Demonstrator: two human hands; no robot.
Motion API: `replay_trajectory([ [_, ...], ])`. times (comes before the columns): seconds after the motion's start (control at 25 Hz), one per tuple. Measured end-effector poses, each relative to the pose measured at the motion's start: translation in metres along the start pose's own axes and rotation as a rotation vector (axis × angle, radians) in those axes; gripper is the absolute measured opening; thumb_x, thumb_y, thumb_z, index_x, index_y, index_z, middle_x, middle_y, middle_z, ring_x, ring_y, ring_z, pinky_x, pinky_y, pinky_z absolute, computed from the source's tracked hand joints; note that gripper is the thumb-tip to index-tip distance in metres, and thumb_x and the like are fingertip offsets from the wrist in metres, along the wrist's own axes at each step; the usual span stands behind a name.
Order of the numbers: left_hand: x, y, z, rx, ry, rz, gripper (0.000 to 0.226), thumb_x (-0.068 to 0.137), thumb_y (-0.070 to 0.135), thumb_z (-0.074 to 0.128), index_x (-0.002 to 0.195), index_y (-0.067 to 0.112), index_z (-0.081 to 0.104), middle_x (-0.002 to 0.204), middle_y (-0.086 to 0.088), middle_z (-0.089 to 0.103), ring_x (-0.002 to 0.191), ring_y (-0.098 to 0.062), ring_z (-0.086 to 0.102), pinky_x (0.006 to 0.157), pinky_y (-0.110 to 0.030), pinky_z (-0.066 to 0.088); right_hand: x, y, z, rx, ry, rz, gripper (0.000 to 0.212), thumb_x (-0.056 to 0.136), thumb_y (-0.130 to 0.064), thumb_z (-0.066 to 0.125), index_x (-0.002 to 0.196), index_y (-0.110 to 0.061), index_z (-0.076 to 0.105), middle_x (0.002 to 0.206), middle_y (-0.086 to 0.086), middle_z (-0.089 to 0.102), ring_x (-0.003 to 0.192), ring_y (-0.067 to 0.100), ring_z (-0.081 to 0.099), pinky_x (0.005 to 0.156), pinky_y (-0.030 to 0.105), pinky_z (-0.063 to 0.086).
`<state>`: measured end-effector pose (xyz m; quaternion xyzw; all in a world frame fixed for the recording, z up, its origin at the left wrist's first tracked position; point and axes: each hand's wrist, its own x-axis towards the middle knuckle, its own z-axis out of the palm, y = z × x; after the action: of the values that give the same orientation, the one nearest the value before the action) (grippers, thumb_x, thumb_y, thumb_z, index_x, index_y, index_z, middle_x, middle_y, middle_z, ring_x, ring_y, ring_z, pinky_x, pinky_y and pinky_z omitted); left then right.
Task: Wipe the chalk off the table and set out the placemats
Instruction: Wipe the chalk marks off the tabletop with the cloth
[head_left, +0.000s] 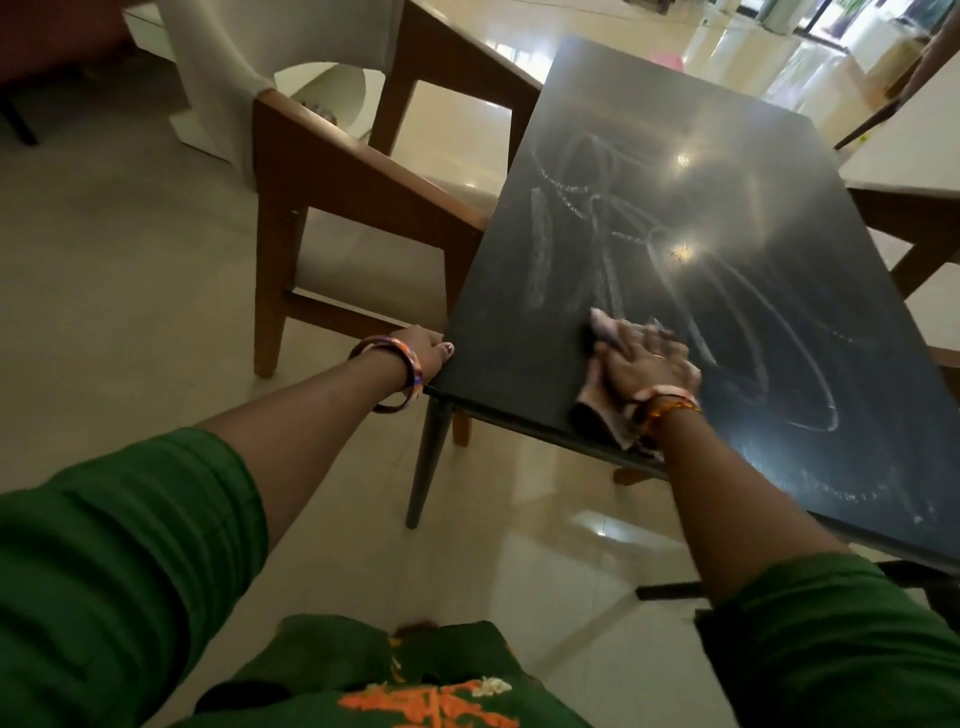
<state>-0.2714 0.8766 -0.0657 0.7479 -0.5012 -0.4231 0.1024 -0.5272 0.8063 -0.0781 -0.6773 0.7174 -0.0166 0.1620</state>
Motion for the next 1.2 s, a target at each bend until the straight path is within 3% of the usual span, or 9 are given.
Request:
replay_trajectory([
  [0.12, -0.001, 0.002, -0.002, 0.021, -0.016, 0.001, 0.040, 0.100, 0.032, 0.035, 0.130, 0.009, 0.048, 0.125, -0.014, 0.054, 0.113, -0.030, 0.053, 0.099, -0.042, 0.043, -0.002, 0.045, -0.017, 0.032, 0.003, 0.227, 0.060, 0.093, -0.060, 0.029, 0.149, -0.039, 0.019, 0.160, 0.000, 0.006, 0.145, 0.034, -0.001, 0.116, 0.055, 0.001],
  [0.2, 0.002, 0.005, -0.005, 0.032, -0.031, -0.019, 0.038, 0.100, 0.032, 0.035, 0.125, 0.008, 0.051, 0.120, -0.015, 0.056, 0.107, -0.029, 0.055, 0.098, -0.041, 0.044, -0.010, 0.020, -0.012, 0.051, 0.009, 0.248, 0.058, 0.095, -0.057, 0.030, 0.149, -0.039, 0.019, 0.160, 0.003, 0.005, 0.145, 0.037, -0.003, 0.115, 0.055, -0.001],
  [0.36, 0.004, 0.008, -0.013, 0.052, -0.057, -0.066, 0.036, 0.099, 0.033, 0.039, 0.117, 0.006, 0.054, 0.113, -0.013, 0.059, 0.096, -0.025, 0.057, 0.096, -0.039, 0.045, -0.033, -0.099, 0.028, 0.023, -0.080, -0.166, 0.055, 0.097, -0.053, 0.030, 0.149, -0.042, 0.015, 0.161, 0.000, -0.004, 0.144, 0.033, -0.014, 0.113, 0.051, -0.014],
  [0.48, 0.003, 0.009, -0.012, 0.048, -0.065, -0.061, 0.032, 0.098, 0.031, 0.039, 0.112, 0.007, 0.055, 0.108, -0.011, 0.060, 0.087, -0.023, 0.057, 0.088, -0.034, 0.046, -0.027, -0.124, 0.034, 0.014, -0.153, -0.330, 0.055, 0.097, -0.055, 0.030, 0.148, -0.046, 0.013, 0.160, -0.007, -0.006, 0.145, 0.028, -0.016, 0.112, 0.050, -0.014],
  [0.72, 0.004, 0.004, -0.007, 0.046, -0.049, -0.043, 0.041, 0.099, 0.035, 0.036, 0.128, 0.009, 0.050, 0.118, -0.013, 0.057, 0.102, -0.026, 0.056, 0.093, -0.037, 0.046, 0.006, 0.000, -0.026, 0.003, -0.005, 0.027, 0.052, 0.098, -0.049, 0.034, 0.148, -0.038, 0.024, 0.159, -0.001, 0.012, 0.145, 0.026, 0.007, 0.118, 0.039, 0.002],
  [0.84, 0.004, 0.005, -0.006, 0.042, -0.034, -0.033, 0.038, 0.099, 0.033, 0.037, 0.123, 0.008, 0.052, 0.116, -0.014, 0.057, 0.105, -0.028, 0.056, 0.095, -0.039, 0.046, 0.011, 0.017, -0.030, 0.043, -0.014, 0.177, 0.058, 0.097, -0.052, 0.035, 0.150, -0.033, 0.023, 0.160, 0.005, 0.011, 0.145, 0.033, 0.006, 0.118, 0.046, 0.003],
  [0.92, 0.005, 0.006, -0.006, 0.034, -0.037, -0.044, 0.037, 0.099, 0.032, 0.038, 0.122, 0.007, 0.053, 0.117, -0.015, 0.057, 0.106, -0.028, 0.056, 0.096, -0.039, 0.045, 0.005, -0.018, -0.011, 0.060, -0.033, 0.123, 0.059, 0.096, -0.054, 0.034, 0.150, -0.037, 0.019, 0.160, 0.005, 0.006, 0.145, 0.035, 0.000, 0.117, 0.050, 0.000],
  [1.08, 0.005, 0.006, -0.008, -0.022, -0.049, -0.042, 0.034, 0.098, 0.029, 0.040, 0.121, 0.008, 0.055, 0.112, -0.013, 0.059, 0.100, -0.026, 0.057, 0.094, -0.038, 0.045, -0.028, -0.119, 0.027, 0.032, -0.136, -0.227, 0.056, 0.097, -0.054, 0.030, 0.149, -0.042, 0.012, 0.160, -0.004, -0.008, 0.144, 0.031, -0.018, 0.111, 0.051, -0.016],
  [1.2, 0.001, 0.004, -0.006, 0.016, -0.037, -0.022, 0.033, 0.099, 0.031, 0.038, 0.121, 0.011, 0.053, 0.103, -0.009, 0.056, 0.089, -0.022, 0.053, 0.085, -0.033, 0.044, -0.012, -0.106, 0.023, 0.013, -0.151, -0.273, 0.057, 0.096, -0.059, 0.030, 0.148, -0.045, 0.012, 0.160, -0.008, -0.008, 0.145, 0.027, -0.016, 0.113, 0.049, -0.013],
])
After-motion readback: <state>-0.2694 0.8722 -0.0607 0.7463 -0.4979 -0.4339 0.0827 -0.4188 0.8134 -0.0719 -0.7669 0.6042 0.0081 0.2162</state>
